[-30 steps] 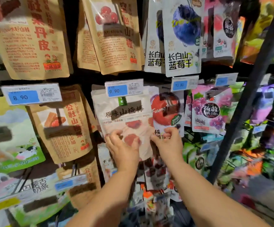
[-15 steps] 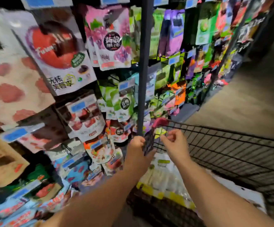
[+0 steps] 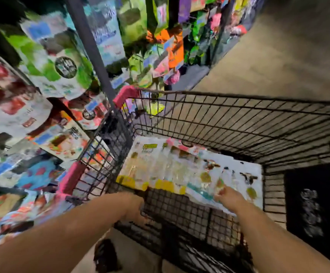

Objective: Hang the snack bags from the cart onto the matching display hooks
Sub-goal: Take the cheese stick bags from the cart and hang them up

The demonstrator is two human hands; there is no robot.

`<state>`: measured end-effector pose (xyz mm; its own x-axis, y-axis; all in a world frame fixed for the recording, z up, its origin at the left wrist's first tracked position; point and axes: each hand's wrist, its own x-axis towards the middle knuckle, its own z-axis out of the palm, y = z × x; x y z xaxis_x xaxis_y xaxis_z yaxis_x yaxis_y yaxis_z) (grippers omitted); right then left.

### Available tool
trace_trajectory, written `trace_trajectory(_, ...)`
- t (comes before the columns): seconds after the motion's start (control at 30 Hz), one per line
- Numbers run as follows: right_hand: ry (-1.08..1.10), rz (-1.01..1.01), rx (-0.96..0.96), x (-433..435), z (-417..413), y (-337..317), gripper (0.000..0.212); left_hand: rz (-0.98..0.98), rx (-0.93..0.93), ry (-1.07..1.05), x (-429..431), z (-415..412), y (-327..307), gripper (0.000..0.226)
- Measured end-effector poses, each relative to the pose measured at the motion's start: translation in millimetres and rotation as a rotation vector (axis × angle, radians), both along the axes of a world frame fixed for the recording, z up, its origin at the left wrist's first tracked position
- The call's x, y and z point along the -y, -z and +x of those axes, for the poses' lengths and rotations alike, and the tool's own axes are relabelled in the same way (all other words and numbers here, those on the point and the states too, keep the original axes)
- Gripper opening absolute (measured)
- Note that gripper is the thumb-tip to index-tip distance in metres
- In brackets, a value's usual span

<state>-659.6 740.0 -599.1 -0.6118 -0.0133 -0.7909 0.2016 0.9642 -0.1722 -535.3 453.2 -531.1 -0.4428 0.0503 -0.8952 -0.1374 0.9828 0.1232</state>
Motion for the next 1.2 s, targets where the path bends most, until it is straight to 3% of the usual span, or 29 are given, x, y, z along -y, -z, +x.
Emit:
trace_trajectory(0.07,-0.042,0.050,0.082,-6,1,9,0.018,-0.008,0.000,-0.021,1,-3,2,0.048)
trace_trajectory(0.17,-0.133,0.057,0.135,3,-5,21,0.048,-0.031,0.007,-0.020,2,-8,5,0.056)
trace_trajectory(0.23,-0.157,0.013,0.141,18,-7,24,0.056,-0.042,0.013,-0.038,1,-12,4,0.059)
trace_trajectory(0.5,-0.167,-0.232,0.149,101,-7,47,0.047,-0.115,-0.101,-0.196,11,-28,1,0.063)
trace_trajectory(0.67,-0.175,-0.303,0.158,146,-9,61,0.055,-0.124,-0.185,-0.302,12,-40,-8,0.055)
trace_trajectory(0.93,-0.059,-0.232,0.040,190,-19,76,0.064,-0.168,-0.173,-0.331,11,-44,-10,0.057)
trace_trajectory(1.1,0.209,-0.291,0.042,216,-36,93,0.078,-0.159,-0.180,-0.304,13,-49,-7,0.056)
trace_trajectory(1.2,0.379,-0.321,0.020,223,-44,103,0.075,-0.158,-0.199,-0.305,13,-54,-5,0.050)
